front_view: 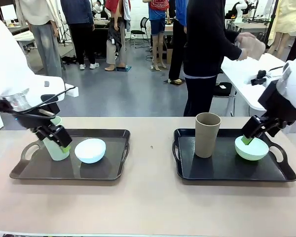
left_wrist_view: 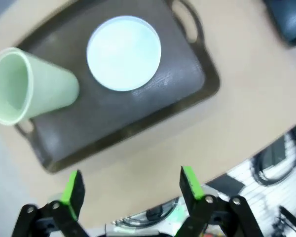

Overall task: Set up a tray with a mat and arrange the tableware.
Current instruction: Pick up the Picnic Bowl and Reusable plastic cup from the Handle tray in front of the human's position and hold them in the air.

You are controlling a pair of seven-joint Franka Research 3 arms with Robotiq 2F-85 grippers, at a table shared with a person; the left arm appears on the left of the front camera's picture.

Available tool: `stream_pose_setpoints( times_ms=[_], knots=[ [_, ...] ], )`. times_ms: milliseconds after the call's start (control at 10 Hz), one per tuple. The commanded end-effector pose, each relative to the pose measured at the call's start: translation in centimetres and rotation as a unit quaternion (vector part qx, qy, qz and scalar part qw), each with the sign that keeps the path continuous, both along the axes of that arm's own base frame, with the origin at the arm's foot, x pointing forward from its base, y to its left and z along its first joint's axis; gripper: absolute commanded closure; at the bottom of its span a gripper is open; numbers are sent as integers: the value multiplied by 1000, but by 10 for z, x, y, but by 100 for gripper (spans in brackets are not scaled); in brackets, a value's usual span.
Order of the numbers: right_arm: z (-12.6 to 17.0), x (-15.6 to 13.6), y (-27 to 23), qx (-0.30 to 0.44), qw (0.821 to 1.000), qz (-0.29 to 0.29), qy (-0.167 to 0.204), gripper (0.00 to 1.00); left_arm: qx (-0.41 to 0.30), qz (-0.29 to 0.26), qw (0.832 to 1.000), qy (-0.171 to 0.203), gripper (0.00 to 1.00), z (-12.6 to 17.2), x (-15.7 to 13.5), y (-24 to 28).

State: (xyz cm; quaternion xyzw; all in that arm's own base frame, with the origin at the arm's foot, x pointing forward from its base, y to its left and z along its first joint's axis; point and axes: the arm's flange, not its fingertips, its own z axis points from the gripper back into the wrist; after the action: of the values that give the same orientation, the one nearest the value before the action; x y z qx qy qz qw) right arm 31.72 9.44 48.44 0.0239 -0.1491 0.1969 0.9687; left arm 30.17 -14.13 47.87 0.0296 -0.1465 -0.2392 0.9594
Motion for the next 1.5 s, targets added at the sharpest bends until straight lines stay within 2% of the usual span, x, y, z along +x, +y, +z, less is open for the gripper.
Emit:
stream_pose_setpoints(
  times_ms=[0, 100, 200, 400, 500, 600, 700, 800, 900, 1000, 1100, 1200, 1300, 1400],
  knots=[
    [4, 16, -2, 96, 978, 87, 164, 0, 8, 5, 1000, 18, 0, 3, -10, 6],
    [15, 29, -39, 261, 931, 99, 237, 0, -119, -14, 990, 68, 0, 3, -5, 29],
    [9, 33, -103, 373, 883, 36, 283, 0, -244, 8, 965, 101, 0, 4, -10, 72],
    [-31, 17, -191, 442, 821, -13, 361, 0, -382, 46, 908, 167, 0, -23, -22, 124],
    [-53, 11, -216, 499, 792, -29, 351, 0, -442, 70, 879, 164, 0, -34, -23, 140],
    [-73, 8, -229, 560, 760, -45, 327, 0, -500, 106, 842, 171, 0, -51, -20, 148],
    [-89, 5, -224, 602, 736, -46, 307, 0, -517, 123, 827, 183, 0, -64, -15, 131],
    [-61, -23, -231, 431, 857, 38, 279, 0, -422, 45, 891, 161, 0, -5, 1, 152],
    [-61, -23, -231, 431, 857, 38, 279, 0, -422, 45, 891, 161, 0, -5, 1, 152],
    [-93, -20, -241, 499, 809, 7, 310, 0, -478, 86, 855, 183, 0, -21, 10, 165],
    [-85, -13, -227, 536, 788, -5, 303, 0, -526, 109, 823, 185, 0, -25, 11, 158],
    [-86, -10, -216, 553, 783, -22, 282, 0, -550, 141, 801, 189, 0, -37, 7, 155],
    [-95, -5, -208, 584, 754, -23, 301, 0, -560, 153, 790, 198, 0, -45, 6, 154],
    [-102, 0, -203, 585, 745, -24, 320, 0, -562, 143, 786, 215, 0, -46, 10, 158]
  ],
)
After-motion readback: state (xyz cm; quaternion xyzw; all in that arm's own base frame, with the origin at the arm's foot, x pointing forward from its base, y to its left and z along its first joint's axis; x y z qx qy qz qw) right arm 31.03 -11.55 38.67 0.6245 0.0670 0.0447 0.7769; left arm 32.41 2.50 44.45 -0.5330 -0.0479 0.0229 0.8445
